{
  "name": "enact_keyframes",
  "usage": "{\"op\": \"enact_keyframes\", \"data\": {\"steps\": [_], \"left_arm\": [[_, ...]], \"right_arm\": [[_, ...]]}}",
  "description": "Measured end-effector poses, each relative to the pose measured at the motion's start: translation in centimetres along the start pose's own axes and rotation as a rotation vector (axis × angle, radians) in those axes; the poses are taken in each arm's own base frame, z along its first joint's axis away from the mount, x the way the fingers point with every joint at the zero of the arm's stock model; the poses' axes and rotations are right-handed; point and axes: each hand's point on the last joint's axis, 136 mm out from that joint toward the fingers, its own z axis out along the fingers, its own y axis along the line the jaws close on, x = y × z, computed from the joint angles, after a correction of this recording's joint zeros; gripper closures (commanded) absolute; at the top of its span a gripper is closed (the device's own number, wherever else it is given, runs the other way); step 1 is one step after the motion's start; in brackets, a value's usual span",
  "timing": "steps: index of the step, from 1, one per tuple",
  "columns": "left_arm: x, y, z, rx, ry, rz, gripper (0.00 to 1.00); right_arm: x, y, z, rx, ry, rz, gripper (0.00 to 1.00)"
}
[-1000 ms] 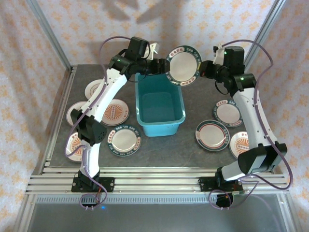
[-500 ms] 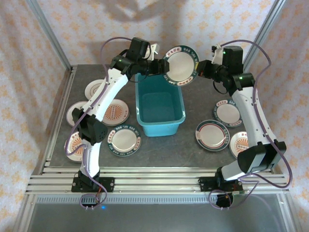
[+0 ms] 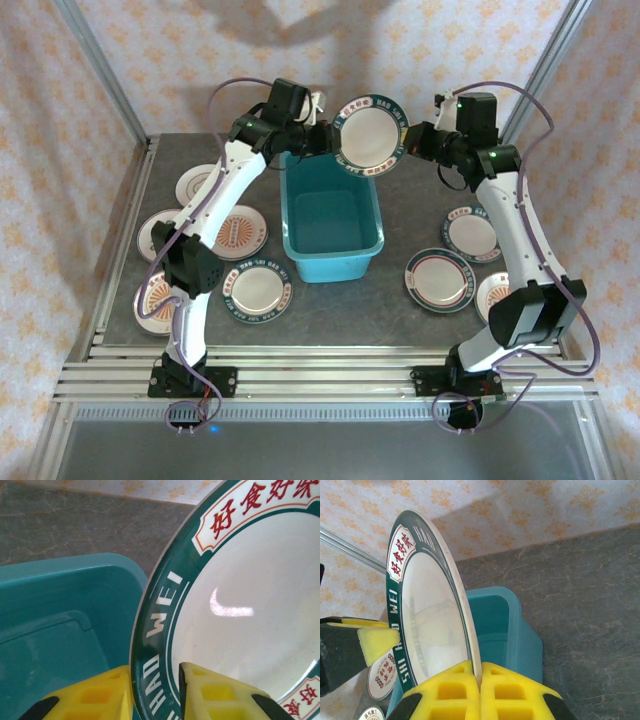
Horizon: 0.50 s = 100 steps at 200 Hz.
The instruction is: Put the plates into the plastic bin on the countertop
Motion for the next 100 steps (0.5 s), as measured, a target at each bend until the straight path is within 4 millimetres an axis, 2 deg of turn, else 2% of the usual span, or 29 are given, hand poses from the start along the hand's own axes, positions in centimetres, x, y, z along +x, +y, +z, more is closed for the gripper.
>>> {"op": "enact_keyframes", "data": {"steps": [78, 100], "left_arm": [[-0.4, 1.4, -0.2, -0.045, -0.011, -0.015, 0.86], [0.1, 2.0, 0.2, -0.058, 0.003, -0.023, 0.84]], "right_arm": [[0.7, -0.9, 2.1, -0.021, 0.053, 0.051, 1.00], [1.0, -1.1, 2.6, -0.031, 0.070, 0.068, 1.00]]}}
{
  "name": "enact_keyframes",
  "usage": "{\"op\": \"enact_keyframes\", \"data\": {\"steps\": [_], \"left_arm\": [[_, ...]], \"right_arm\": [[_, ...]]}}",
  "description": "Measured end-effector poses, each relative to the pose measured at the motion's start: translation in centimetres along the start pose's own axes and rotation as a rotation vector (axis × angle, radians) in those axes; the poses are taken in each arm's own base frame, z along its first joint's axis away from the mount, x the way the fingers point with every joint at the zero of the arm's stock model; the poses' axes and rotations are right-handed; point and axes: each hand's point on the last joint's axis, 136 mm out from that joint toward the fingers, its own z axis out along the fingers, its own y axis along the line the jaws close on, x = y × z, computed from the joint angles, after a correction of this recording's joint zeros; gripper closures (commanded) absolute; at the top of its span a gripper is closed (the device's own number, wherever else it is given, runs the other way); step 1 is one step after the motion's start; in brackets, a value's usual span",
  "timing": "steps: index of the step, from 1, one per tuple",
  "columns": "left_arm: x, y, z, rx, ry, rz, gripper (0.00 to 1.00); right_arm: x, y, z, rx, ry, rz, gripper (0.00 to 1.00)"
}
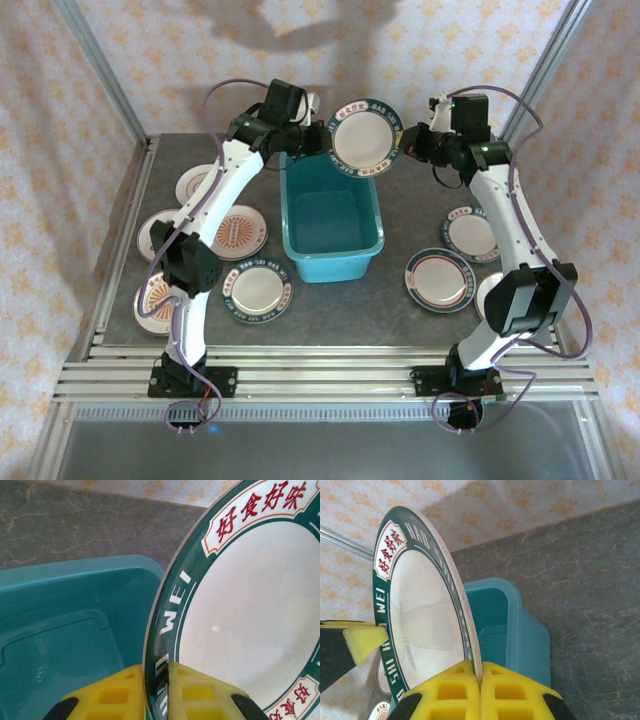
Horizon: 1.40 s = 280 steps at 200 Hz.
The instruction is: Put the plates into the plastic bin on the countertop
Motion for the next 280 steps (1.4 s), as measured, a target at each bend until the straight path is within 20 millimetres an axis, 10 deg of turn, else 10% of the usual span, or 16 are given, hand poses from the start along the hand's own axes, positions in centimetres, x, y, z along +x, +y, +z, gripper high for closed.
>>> {"op": "enact_keyframes", "data": {"steps": [59, 113, 280], "left_arm": [[1.1, 1.3, 1.0, -0.035, 0.031, -0.020, 0.73], [1.8, 2.4, 1.8, -0.051, 0.042, -0.041, 0.90], [0.9, 0.2, -3.6, 0.055, -0.058, -0.046, 1.00]], "right_arm": [[1.0, -0.5, 1.6, -0.029, 0.057, 0.037, 1.00], [1.2, -0.7, 2.0, -0.030, 0.069, 0.055, 1.00], [2.2, -0.8, 3.7, -0.093, 0.133, 0.100, 0.79]]}}
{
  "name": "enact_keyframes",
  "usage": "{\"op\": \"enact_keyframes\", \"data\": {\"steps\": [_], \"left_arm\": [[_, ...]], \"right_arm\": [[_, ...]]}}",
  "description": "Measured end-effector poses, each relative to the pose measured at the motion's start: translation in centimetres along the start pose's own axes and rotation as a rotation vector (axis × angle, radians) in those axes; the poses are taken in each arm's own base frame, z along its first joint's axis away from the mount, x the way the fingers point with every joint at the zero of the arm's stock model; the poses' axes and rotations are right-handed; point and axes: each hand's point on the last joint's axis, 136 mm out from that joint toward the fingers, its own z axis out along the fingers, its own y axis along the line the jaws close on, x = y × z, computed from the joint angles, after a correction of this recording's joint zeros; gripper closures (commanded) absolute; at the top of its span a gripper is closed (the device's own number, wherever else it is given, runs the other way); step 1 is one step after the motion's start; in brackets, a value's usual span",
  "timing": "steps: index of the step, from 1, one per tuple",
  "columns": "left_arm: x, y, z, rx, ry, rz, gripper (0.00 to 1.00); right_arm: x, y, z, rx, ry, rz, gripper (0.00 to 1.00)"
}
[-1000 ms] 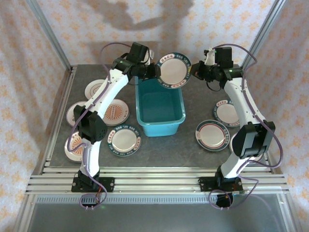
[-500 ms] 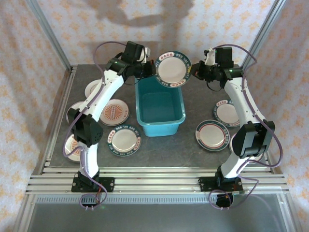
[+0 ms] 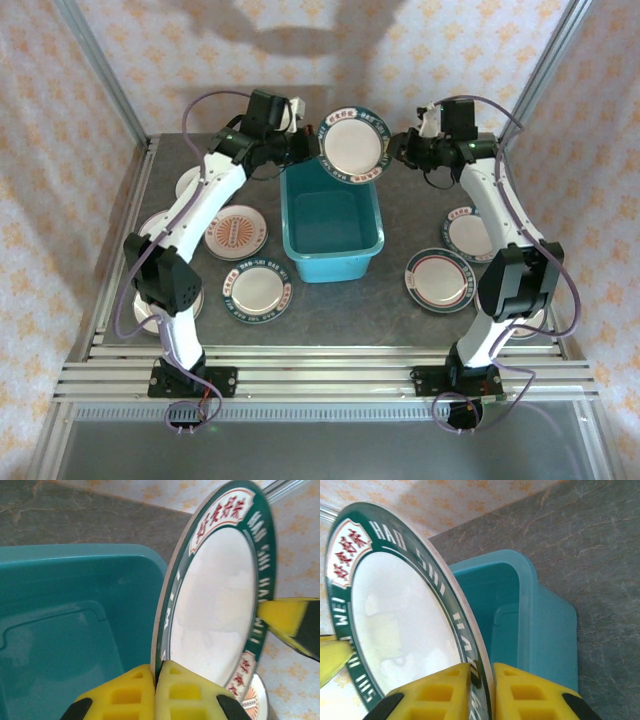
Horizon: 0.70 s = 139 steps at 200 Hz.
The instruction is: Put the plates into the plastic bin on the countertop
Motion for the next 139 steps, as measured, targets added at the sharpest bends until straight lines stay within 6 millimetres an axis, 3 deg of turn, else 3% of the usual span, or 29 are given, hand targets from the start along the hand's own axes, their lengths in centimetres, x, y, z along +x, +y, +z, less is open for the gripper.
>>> {"op": "enact_keyframes", "data": {"steps": [43, 91, 111, 139], "left_arm": [[-0.2, -1.1, -0.8, 0.057, -0.024, 0.002, 1.00], [0.1, 0.2, -0.4, 0.060, -0.014, -0.048, 1.00], [0.4, 0.6, -0.3, 0.053, -0.008, -0.058, 1.00], [0.6, 0.8, -0.6, 0.052, -0.005, -0.061, 1.00]], "right_arm": [[0.2, -0.4, 1.2, -0.015, 0.022, 0.015, 0.73], [0.3, 0.2, 1.3, -0.037, 0.024, 0.013, 0.61], [0.4, 0.3, 1.4, -0.041, 0.028, 0.014, 0.51], [0.5, 0.4, 1.4, -0.042, 0.030, 0.007, 0.47]]}}
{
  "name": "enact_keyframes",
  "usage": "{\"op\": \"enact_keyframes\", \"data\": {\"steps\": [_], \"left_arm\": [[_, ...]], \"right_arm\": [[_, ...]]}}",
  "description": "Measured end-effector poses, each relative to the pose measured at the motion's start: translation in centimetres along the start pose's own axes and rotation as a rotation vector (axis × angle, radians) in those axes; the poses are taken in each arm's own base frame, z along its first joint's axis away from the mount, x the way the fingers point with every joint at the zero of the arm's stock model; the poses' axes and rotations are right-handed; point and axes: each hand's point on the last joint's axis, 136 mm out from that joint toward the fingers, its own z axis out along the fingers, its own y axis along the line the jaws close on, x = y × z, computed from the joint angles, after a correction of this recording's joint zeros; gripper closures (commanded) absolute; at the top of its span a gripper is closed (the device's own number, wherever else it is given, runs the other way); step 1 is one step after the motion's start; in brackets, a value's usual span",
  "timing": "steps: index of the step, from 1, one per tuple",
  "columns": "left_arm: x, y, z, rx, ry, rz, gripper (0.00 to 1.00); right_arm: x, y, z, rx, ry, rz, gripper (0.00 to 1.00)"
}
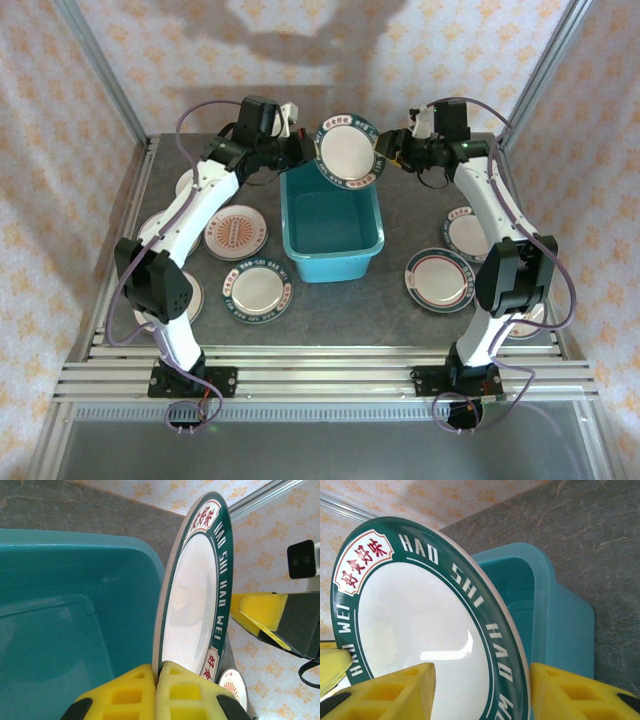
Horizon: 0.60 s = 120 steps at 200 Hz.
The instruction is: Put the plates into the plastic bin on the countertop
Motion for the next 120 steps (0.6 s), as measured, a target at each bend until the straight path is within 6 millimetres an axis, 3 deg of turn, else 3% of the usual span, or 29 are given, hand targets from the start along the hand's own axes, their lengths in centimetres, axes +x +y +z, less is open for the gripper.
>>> {"op": "enact_keyframes", "data": {"steps": [75, 120], "left_arm": [[1.0, 1.4, -1.8, -0.025, 0.000, -0.022, 1.00], [2.4, 2.8, -1.4, -0.050, 0.031, -0.044, 1.00]], "right_arm": [[-0.1, -0.3, 0.1, 0.020, -0.009, -0.011, 0.42], [0.2, -0.6, 0.8, 0.025, 0.007, -0.006, 0.43]]}}
